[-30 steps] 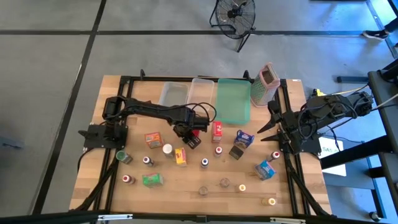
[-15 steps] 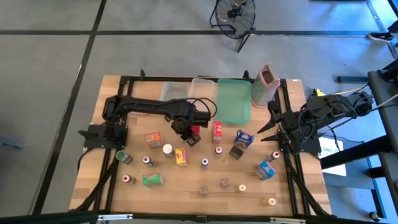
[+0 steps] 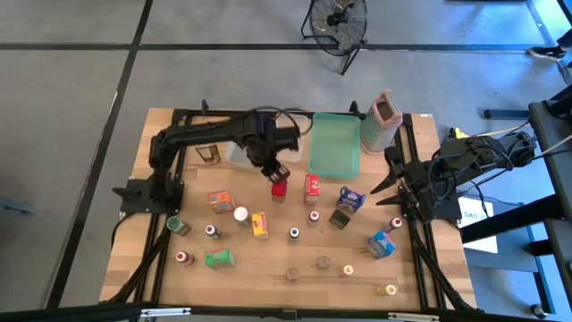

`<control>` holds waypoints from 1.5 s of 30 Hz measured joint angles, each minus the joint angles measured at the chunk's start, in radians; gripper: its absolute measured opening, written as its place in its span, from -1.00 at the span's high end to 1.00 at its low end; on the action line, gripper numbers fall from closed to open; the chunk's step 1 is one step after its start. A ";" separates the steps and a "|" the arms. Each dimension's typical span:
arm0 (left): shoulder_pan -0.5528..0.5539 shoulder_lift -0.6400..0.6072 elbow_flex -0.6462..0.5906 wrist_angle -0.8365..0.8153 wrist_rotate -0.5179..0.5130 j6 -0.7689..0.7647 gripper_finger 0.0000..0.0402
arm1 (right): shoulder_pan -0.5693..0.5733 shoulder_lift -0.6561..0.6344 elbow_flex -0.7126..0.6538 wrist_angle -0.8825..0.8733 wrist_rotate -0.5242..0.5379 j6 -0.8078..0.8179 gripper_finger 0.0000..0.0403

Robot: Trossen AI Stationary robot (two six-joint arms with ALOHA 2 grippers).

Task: Pick & Place Kitchen Items
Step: Put the green food coloring bottle into the transparent bin

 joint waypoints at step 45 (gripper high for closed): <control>0.479 0.259 0.271 0.105 0.043 0.865 0.43 | -0.030 0.178 0.000 0.167 0.490 0.176 0.34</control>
